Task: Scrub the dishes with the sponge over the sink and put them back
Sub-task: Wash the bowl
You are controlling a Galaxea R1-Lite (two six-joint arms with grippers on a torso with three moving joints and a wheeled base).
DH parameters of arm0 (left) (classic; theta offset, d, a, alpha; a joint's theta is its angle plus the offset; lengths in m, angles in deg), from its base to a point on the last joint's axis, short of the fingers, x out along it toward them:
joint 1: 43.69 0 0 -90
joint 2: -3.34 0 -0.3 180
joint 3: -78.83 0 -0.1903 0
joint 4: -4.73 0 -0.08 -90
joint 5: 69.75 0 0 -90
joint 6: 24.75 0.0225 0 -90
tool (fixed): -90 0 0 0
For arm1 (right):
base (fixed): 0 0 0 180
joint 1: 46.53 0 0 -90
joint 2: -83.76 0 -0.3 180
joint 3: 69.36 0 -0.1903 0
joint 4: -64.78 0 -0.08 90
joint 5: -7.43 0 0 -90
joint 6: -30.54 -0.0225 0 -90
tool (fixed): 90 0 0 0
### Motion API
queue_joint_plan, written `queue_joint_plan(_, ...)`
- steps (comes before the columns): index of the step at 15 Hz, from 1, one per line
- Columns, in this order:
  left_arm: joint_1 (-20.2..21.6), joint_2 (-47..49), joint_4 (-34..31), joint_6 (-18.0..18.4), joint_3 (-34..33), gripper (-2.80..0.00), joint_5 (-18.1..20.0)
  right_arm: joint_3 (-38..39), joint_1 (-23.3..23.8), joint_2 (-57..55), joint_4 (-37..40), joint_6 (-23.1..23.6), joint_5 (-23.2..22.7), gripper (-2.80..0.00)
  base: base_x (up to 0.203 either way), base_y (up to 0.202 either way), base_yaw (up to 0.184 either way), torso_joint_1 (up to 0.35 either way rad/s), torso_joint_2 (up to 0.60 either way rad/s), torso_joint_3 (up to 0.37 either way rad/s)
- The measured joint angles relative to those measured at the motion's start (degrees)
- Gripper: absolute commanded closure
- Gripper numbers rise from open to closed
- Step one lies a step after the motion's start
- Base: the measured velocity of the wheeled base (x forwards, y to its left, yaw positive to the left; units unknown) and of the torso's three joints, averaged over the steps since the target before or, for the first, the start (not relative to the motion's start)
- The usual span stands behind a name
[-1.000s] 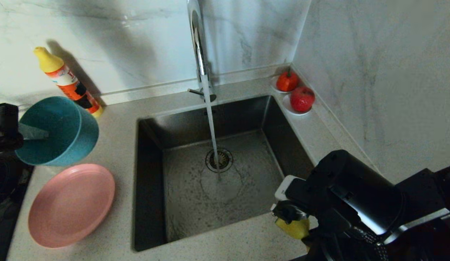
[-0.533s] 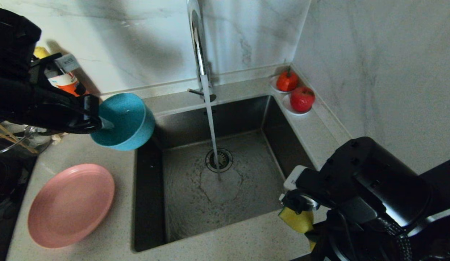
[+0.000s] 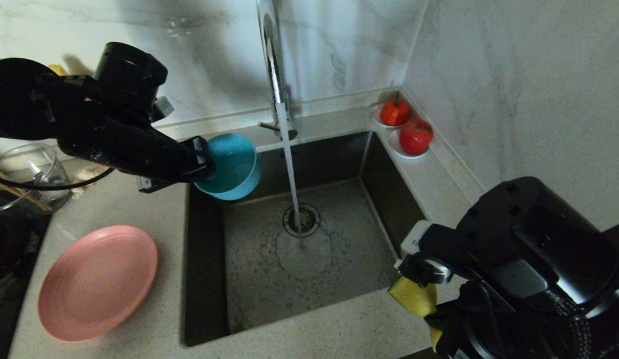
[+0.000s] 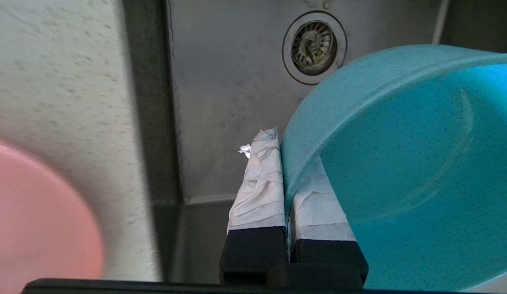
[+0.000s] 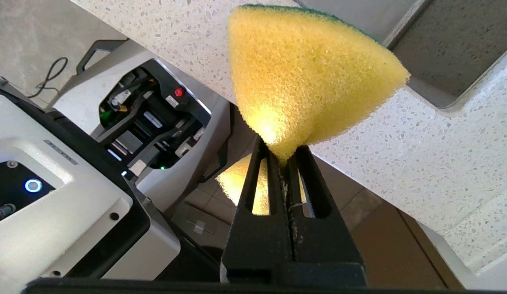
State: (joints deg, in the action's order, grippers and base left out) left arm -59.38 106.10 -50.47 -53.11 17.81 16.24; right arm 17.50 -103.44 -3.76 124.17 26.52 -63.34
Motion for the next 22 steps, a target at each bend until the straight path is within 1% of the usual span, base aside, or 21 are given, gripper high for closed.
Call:
queue_joint_plan(1,-0.55,0.86,0.05,-0.91,0.43,0.0,-0.58,-0.02,0.12,0.09,0.0,-0.01,-0.03,0.0,0.0,0.0,0.0,0.0,0.0,0.0)
queue_joint_plan(3,-1.99,2.38,0.02,-1.42,0.85,0.0,-1.25,-0.07,0.27,0.33,0.0,0.0,-0.08,0.0,0.0,0.0,0.0,0.0,0.0,0.0)
queue_joint_plan(5,-3.41,3.96,1.03,-1.52,1.04,0.0,-3.56,0.04,0.32,0.52,-0.01,-0.01,-0.13,0.0,0.0,0.0,0.0,0.0,0.0,0.0)
queue_joint_plan(7,-4.41,5.91,3.46,-2.47,1.07,0.0,-5.71,0.28,0.4,0.82,-0.02,0.0,-0.21,0.0,0.0,0.0,0.0,0.0,0.0,0.0)
queue_joint_plan(9,-4.84,7.42,4.13,-2.95,1.24,0.0,-5.94,0.69,0.86,1.18,0.0,0.01,-0.82,0.0,0.0,0.0,0.0,0.0,0.0,0.0)
queue_joint_plan(12,-5.09,9.3,4.63,-4.73,2.94,0.0,-5.94,1.02,1.5,1.52,-0.03,0.01,-1.05,0.0,0.0,0.0,0.0,0.0,0.0,0.0)
queue_joint_plan(16,-5.56,12.69,4.63,-6.83,7.6,0.0,-5.99,1.17,1.65,2.16,-0.02,0.01,-1.05,0.0,0.0,0.0,0.0,0.0,0.0,0.0)
queue_joint_plan(20,-6.52,16.57,4.63,-8.16,11.59,0.0,-6.13,1.52,1.67,2.93,-0.02,0.0,-1.06,0.0,0.0,0.0,0.0,0.0,0.0,0.0)
queue_joint_plan(22,-6.61,17.61,4.64,-8.26,12.98,0.0,-6.13,1.61,1.71,3.01,-0.02,0.03,-1.1,0.0,0.0,0.0,0.0,0.0,0.0,0.0)
